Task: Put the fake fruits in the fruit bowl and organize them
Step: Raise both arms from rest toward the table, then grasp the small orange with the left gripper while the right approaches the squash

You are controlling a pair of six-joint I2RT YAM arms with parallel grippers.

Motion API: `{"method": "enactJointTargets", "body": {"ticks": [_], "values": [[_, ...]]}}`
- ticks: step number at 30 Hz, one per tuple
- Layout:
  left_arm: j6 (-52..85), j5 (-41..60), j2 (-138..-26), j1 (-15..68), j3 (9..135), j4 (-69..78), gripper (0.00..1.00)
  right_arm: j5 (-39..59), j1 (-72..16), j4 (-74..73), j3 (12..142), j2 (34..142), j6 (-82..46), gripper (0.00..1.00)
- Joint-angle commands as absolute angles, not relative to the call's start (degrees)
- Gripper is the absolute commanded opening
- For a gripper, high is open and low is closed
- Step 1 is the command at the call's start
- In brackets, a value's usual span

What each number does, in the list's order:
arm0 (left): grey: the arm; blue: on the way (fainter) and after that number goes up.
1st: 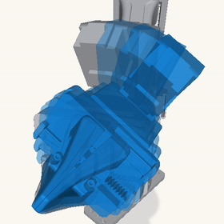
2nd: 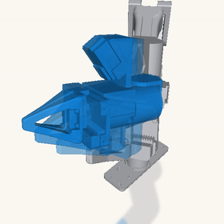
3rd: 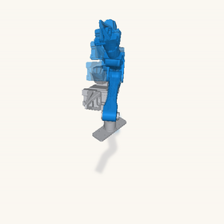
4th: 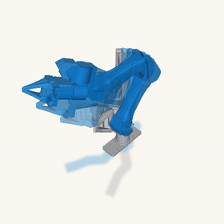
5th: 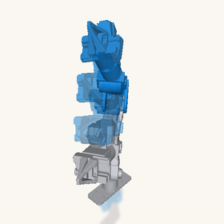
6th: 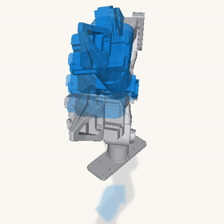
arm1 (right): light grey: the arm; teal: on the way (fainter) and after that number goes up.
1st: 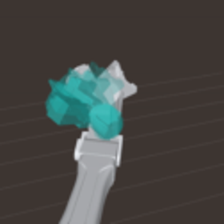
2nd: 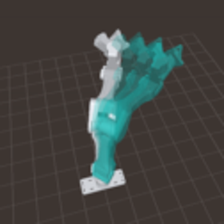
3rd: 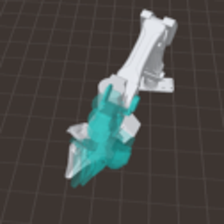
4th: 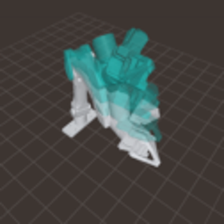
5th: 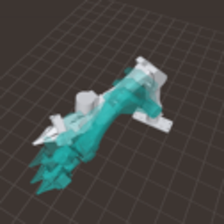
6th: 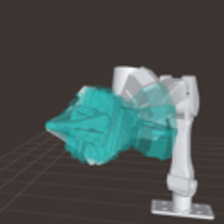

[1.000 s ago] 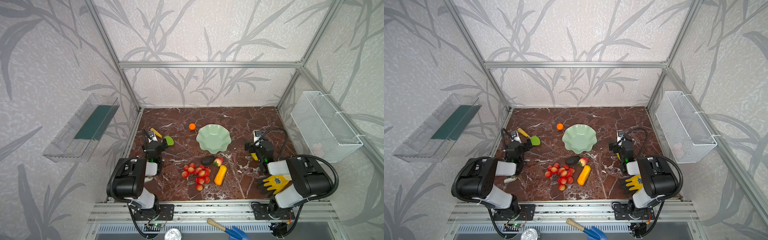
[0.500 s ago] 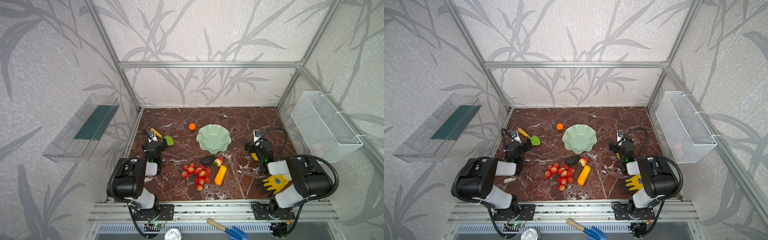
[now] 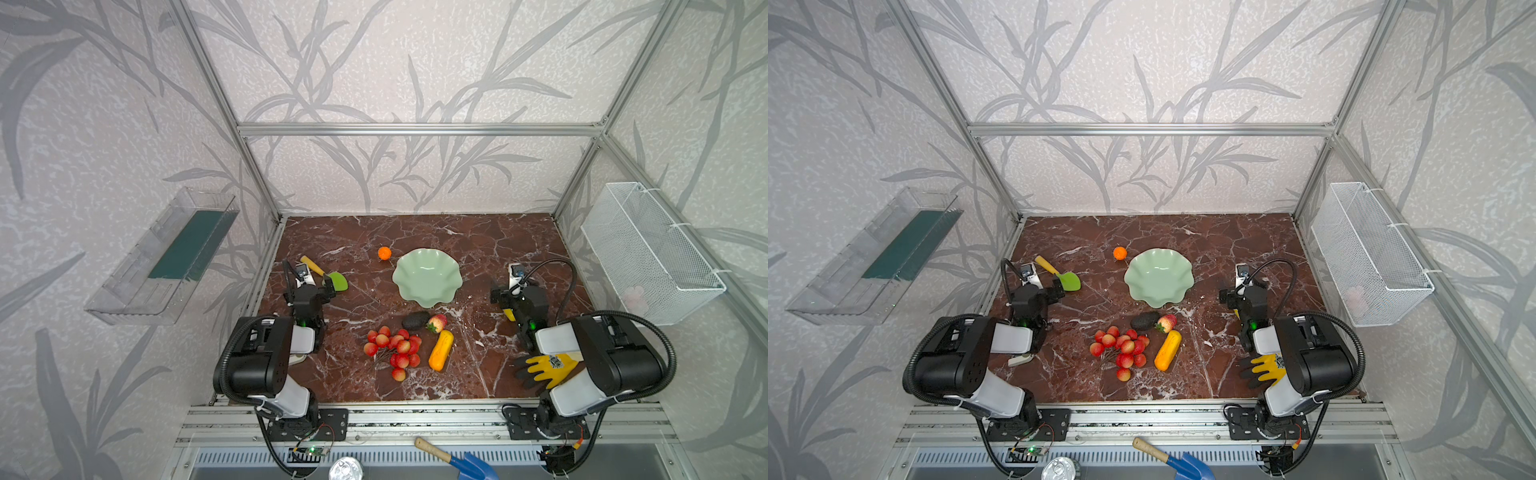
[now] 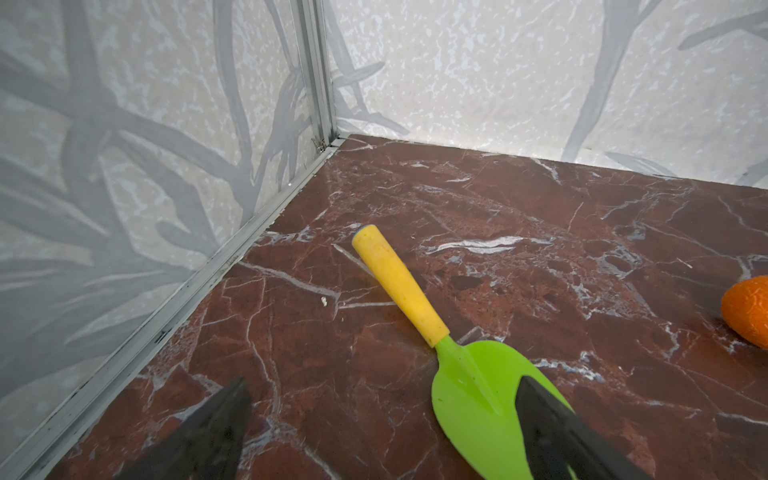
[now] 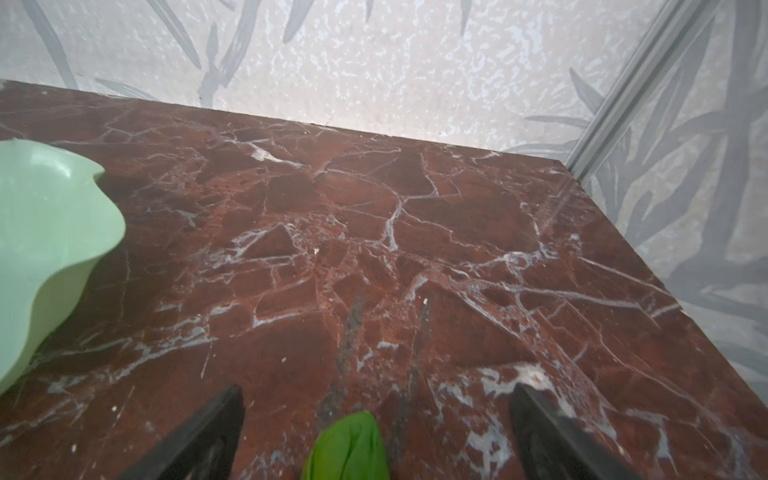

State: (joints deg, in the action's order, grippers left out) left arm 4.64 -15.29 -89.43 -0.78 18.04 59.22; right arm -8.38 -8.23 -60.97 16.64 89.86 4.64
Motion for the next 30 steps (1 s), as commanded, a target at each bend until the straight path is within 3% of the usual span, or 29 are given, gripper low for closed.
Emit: {"method": "enactJointTargets", "body": {"ticks": [1,4,6,9,11,13,17,27,30], "values": [[5.2,-17.1,-87.5,-1.0,16.9,60.9,0.99,-13.9,-10.5,-58.6,16.2,82.3,6.0,0.99],[3.1,-16.4,-84.6,-0.1,17.7,57.8,0.99,-15.4,-11.4,-28.8,25.5,70.8,-1.2,0.99],[3.2,-20.2,-78.8,0.8,19.8,48.5,0.99,-14.1,-11.3,-18.0,30.3,66.3,-6.3,0.99],[12.6,-26.0,-69.1,1.1,23.9,33.3,0.99,-16.3,-10.9,-14.3,30.5,61.7,-17.3,0.99],[27.0,-28.5,-64.0,0.9,24.5,28.1,0.99,-9.6,-9.0,-17.3,27.7,59.4,-18.5,0.99],[32.3,-22.6,-59.8,0.2,23.0,27.9,0.99,-5.0,-8.7,-17.6,26.2,57.6,-19.9,0.99],[30.0,-10.0,-57.0,-0.1,25.5,22.9,0.98,1.2,-8.9,-9.1,28.5,56.1,-18.7,1.0],[27.3,11.8,-77.9,1.9,48.8,3.6,0.82,6.3,-11.0,2.4,33.2,58.3,-18.5,0.92],[25.9,11.6,-86.1,5.2,57.4,-1.1,0.81,5.8,-13.0,4.4,34.2,59.4,-18.4,0.91]]}}
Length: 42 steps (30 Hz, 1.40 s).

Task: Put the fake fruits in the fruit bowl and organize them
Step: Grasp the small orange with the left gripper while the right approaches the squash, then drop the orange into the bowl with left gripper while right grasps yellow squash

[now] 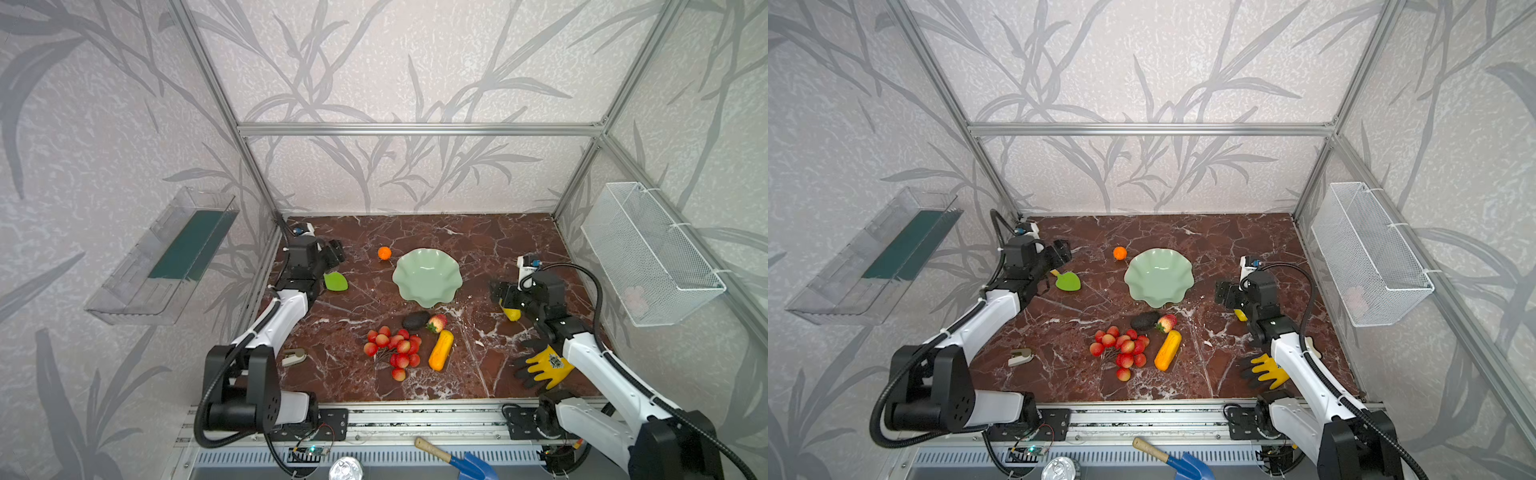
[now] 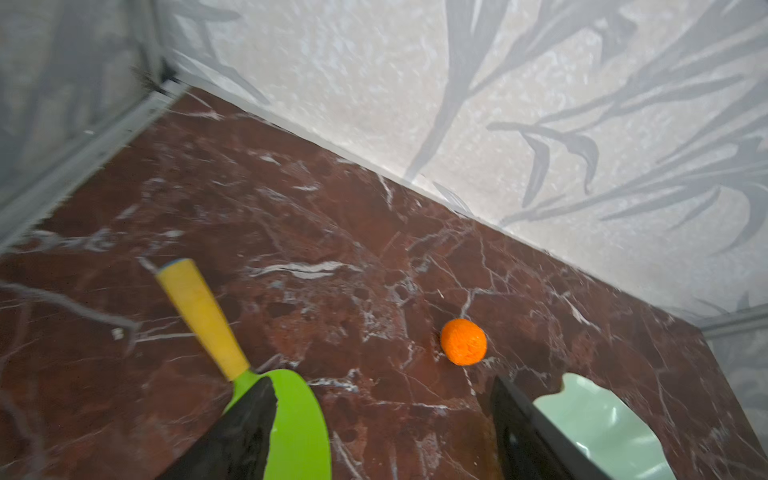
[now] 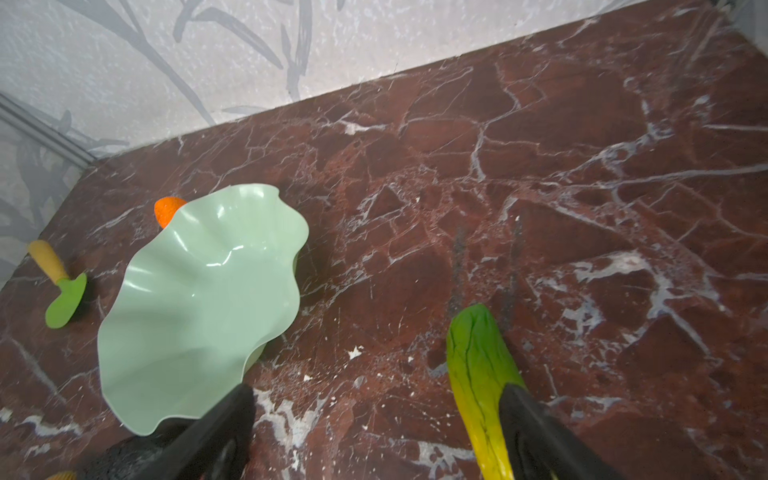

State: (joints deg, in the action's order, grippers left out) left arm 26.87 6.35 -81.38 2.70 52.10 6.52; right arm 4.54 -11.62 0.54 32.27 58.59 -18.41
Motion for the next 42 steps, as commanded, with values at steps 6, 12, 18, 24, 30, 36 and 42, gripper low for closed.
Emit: {"method": "enactJointTargets", "body": {"ticks": [6,12,18,24,30,36,42], "values": [[24.4,8.8,-101.0,10.5,71.8,-6.8,0.79,5.8,-16.9,6.0,33.9,59.6,-19.0,0.91],[25.0,6.0,-112.5,13.9,82.9,-9.7,0.79,5.1,-22.8,6.4,32.3,59.2,-20.0,0.91],[25.9,5.3,-120.5,14.7,90.3,-13.3,0.78,4.9,-26.8,6.1,31.0,59.3,-20.8,0.92],[26.2,5.8,-126.4,14.9,95.7,-16.4,0.78,4.6,-27.6,6.4,29.7,57.5,-21.0,0.92],[26.2,6.6,-130.5,15.5,99.6,-18.5,0.74,4.1,-27.6,6.8,28.5,55.7,-20.7,0.92],[25.8,8.6,-132.8,15.6,102.7,-20.0,0.5,4.2,-27.8,5.7,27.2,54.7,-20.8,0.92],[25.4,10.0,-126.8,15.6,98.0,-20.0,0.36,4.4,-27.7,5.5,27.6,55.0,-20.2,0.92]]}}
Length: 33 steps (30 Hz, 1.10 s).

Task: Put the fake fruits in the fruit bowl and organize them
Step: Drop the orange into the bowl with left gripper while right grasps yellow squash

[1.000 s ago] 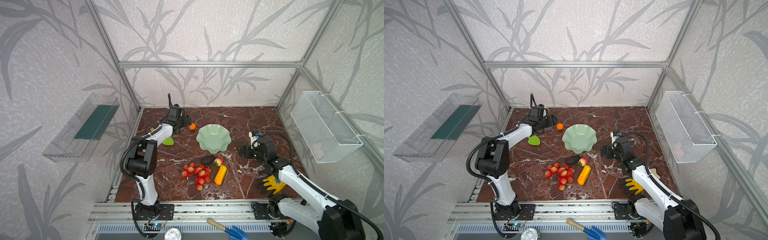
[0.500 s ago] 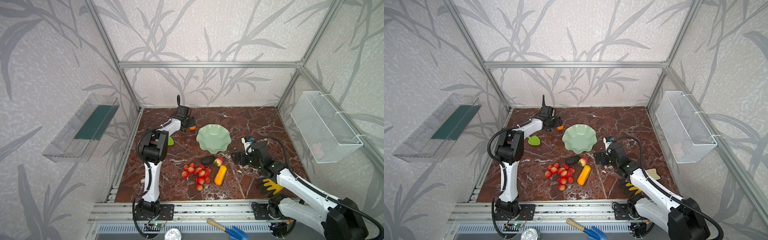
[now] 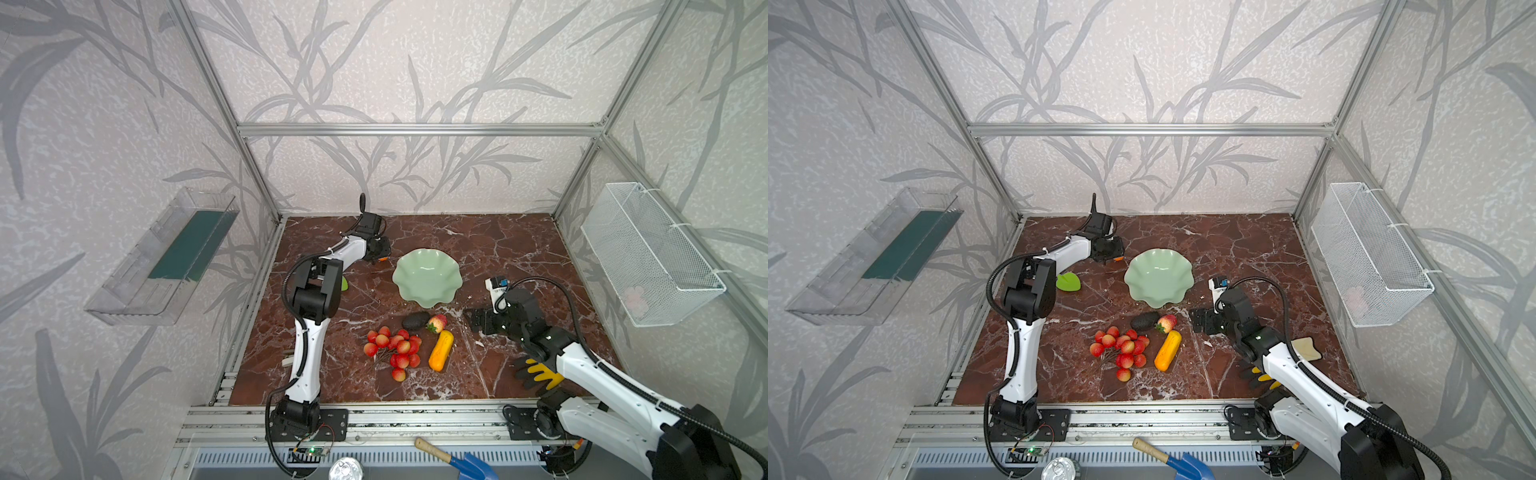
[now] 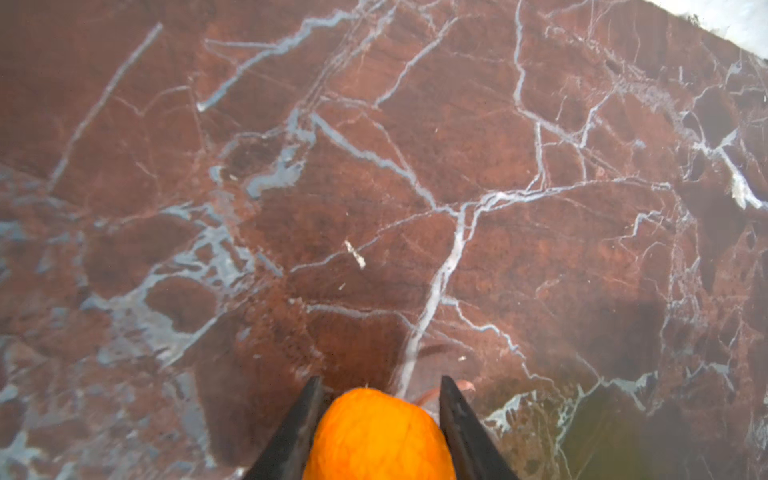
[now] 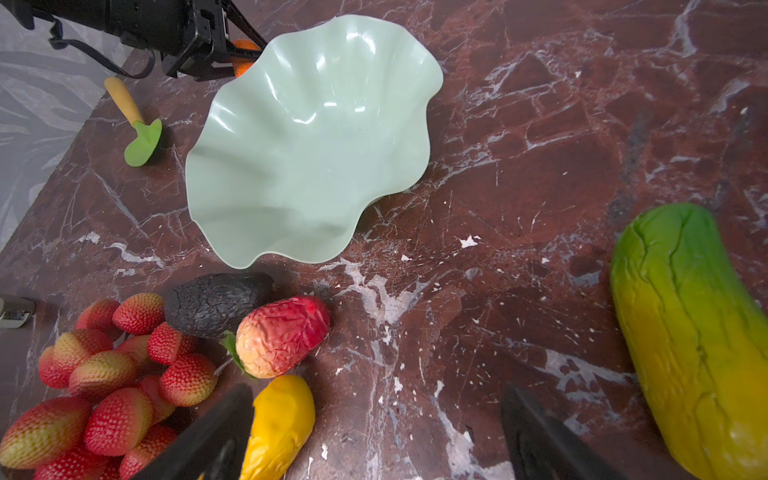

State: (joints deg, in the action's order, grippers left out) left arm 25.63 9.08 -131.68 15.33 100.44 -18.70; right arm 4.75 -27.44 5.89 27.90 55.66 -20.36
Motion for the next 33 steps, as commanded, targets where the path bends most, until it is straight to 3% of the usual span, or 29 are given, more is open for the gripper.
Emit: {"method": "enactJointTargets", "body": {"ticks": [1,8,14,23,33], "values": [[25.4,10.5,-124.6,15.6,95.6,-18.9,0.35,4.5,-27.7,5.4,27.6,55.1,-20.1,0.92],[26.6,12.8,-105.9,18.1,77.9,-11.3,0.34,3.2,-28.6,5.7,27.8,56.5,-19.7,0.92],[27.9,8.4,-100.3,28.7,70.6,-9.8,0.34,1.5,-31.2,5.7,27.9,56.5,-21.6,0.91],[29.3,7.1,-110.8,36.8,77.9,-9.7,0.34,-2.8,-39.5,8.0,26.6,54.3,-26.9,0.87],[30.3,4.8,-121.5,37.6,85.2,-12.4,0.35,-4.8,-46.8,8.1,25.1,55.8,-31.5,0.84]]}}
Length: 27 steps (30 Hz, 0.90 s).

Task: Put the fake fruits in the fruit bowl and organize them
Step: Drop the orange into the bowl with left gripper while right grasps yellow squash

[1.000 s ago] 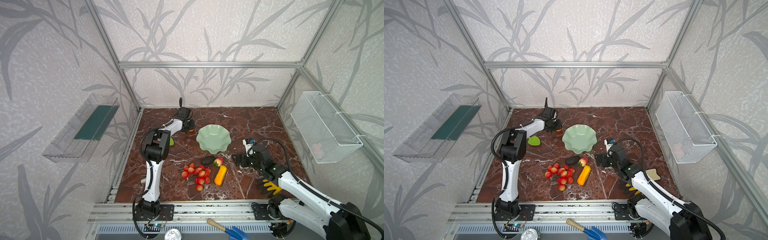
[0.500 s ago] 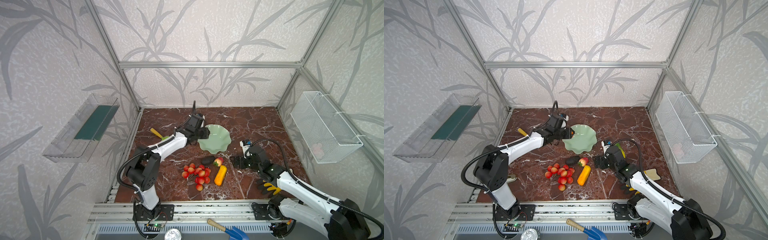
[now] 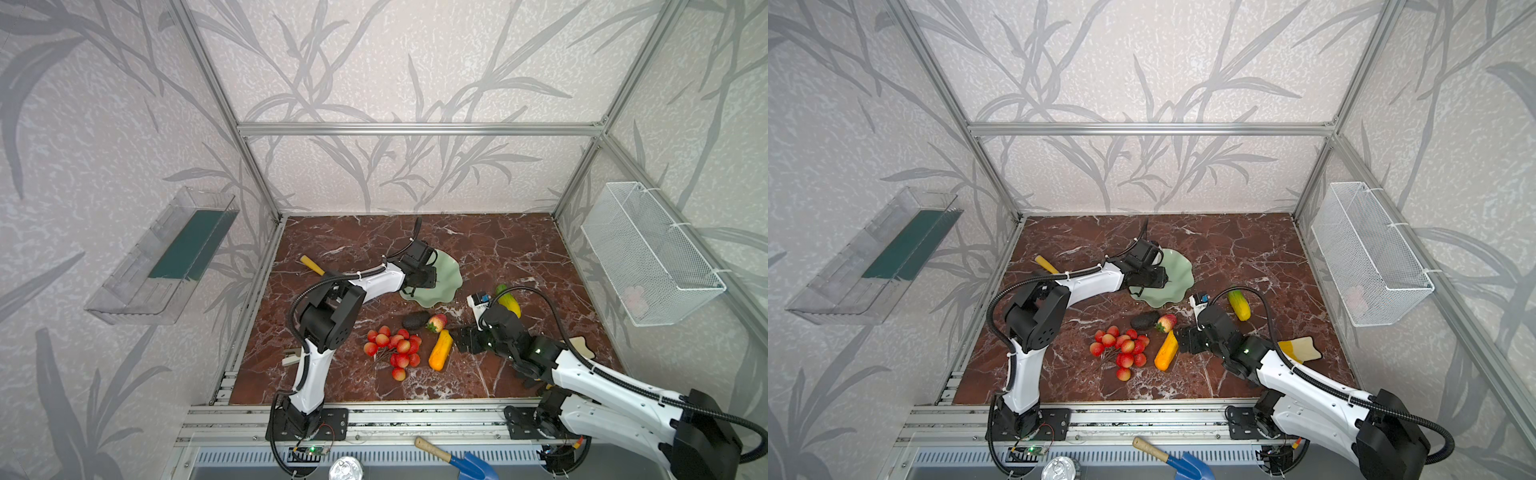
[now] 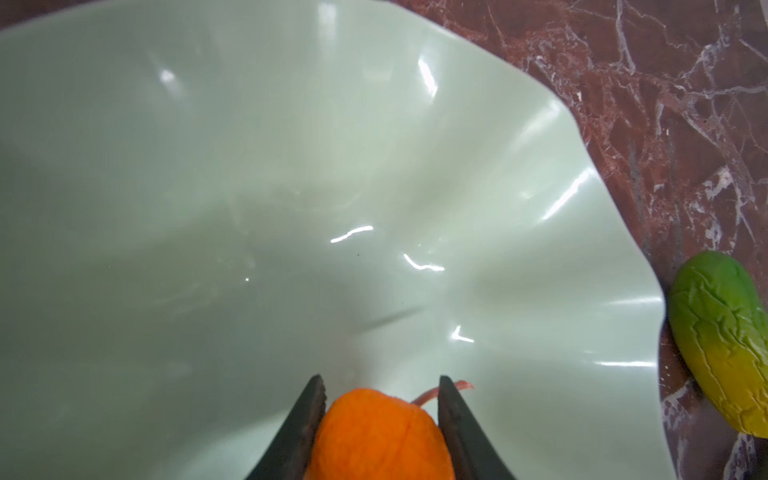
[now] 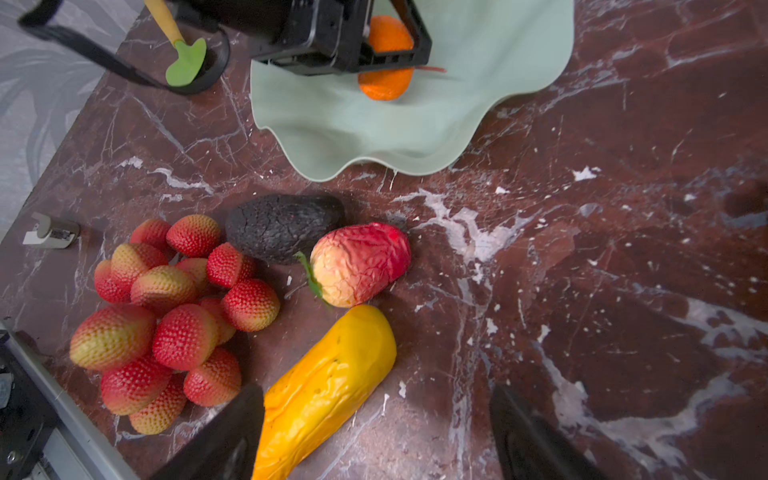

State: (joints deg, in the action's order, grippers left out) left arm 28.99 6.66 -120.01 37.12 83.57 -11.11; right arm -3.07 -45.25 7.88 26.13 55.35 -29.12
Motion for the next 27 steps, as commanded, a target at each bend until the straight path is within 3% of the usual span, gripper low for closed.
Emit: {"method": "enactJointTargets", "body": {"ticks": [1,6,14,21,27], "values": [[30.6,4.8,-122.3,37.5,85.7,-12.3,0.35,-5.0,-47.6,7.5,24.7,56.2,-32.2,0.84],[31.6,5.4,-125.3,37.6,87.7,-12.2,0.38,-5.4,-50.7,5.2,24.8,59.4,-34.1,0.83],[30.8,5.9,-123.0,37.5,88.1,-10.9,0.64,-3.8,-51.1,1.1,26.1,65.3,-35.0,0.82],[28.8,4.6,-113.1,37.4,87.7,-7.0,0.76,-2.3,-51.1,-0.5,28.4,71.7,-35.9,0.8],[27.9,0.1,-99.1,37.4,76.1,8.6,0.83,-1.3,-51.1,-1.2,30.9,77.0,-36.1,0.78]]}}
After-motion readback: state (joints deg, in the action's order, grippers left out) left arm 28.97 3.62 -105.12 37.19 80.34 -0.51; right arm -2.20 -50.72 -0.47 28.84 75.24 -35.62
